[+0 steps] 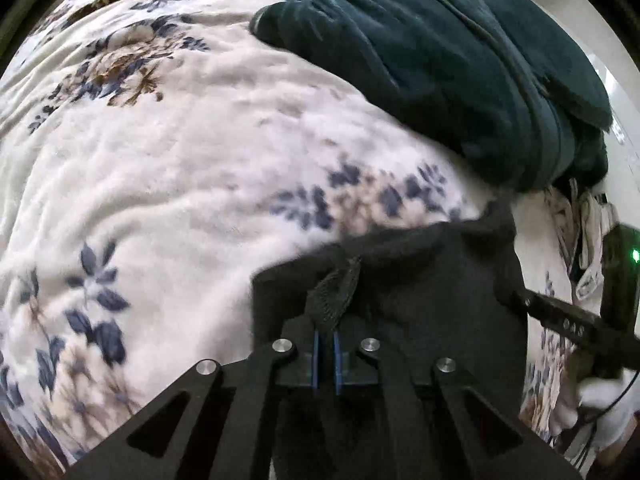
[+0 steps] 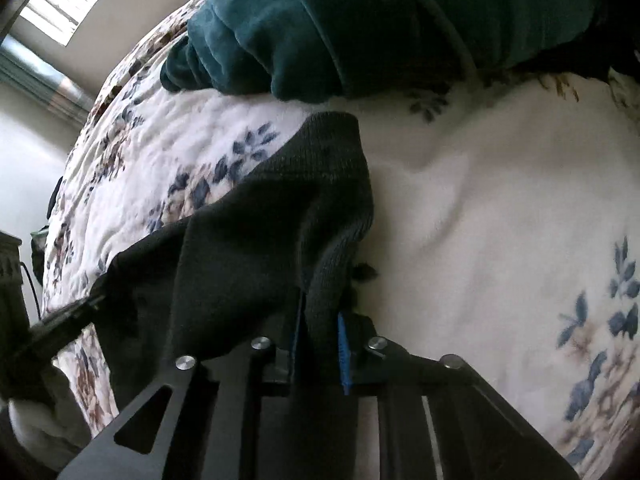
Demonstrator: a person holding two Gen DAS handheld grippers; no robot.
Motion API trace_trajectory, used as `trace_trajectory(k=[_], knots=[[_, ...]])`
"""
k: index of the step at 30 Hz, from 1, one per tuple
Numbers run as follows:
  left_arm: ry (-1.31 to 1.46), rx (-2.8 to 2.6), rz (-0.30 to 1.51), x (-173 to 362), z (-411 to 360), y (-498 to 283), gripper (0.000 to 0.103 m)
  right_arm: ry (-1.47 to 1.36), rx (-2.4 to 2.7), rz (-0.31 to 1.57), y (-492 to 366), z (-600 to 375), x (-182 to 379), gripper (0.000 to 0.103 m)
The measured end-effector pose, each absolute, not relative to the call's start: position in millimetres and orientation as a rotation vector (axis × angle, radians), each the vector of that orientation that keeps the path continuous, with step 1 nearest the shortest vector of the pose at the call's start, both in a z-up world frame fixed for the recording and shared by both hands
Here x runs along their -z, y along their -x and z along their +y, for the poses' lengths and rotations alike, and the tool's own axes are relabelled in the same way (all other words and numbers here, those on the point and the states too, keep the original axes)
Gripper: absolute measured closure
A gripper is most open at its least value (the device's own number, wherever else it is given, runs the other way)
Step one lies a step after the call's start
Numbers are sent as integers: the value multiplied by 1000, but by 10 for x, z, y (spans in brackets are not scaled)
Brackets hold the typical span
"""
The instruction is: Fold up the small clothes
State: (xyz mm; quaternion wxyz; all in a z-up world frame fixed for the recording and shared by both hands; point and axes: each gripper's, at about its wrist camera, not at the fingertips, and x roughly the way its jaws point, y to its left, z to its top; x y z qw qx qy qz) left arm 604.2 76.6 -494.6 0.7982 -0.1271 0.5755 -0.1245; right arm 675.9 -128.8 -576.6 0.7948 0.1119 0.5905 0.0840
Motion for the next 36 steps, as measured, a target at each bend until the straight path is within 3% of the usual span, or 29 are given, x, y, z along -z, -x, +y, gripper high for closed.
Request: trace_trajectory(k=[6, 10, 11, 12, 15, 17, 19, 28, 36], knots=[[305, 282, 1336, 5292, 794, -6296, 95, -236, -125, 1332, -6960, -1293, 5909, 90], [445, 302, 1322, 5118, 990, -6060, 81, -262, -134, 1381, -6889, -1368, 5843, 64], [482, 309, 1305, 5020, 1064, -5921, 81, -283, -149, 1378, -6806, -1408, 5776, 54], [507, 314, 1289, 4911, 1137, -5741, 81, -306, -169, 1374, -6681, -1455, 5693, 50], [542, 329, 1266, 4662, 1283, -5131, 77, -366, -185, 1397, -6185, -1606, 5541, 47], [560, 336, 1279, 4558, 1351, -4633, 58, -405, -188, 1426, -5835, -1698, 5502, 47], [553, 331, 1325, 4505, 1356, -4067, 51, -459, -184, 1461, -5364, -1797, 5481, 47], [563, 258, 1585, 4719, 1201, -2324, 51, -728, -63, 1705, -2953, -2000, 5709, 47], [454, 225, 1588, 5031, 814, -1946, 54, -700, -49, 1768, -1976, -1794, 6189, 47]])
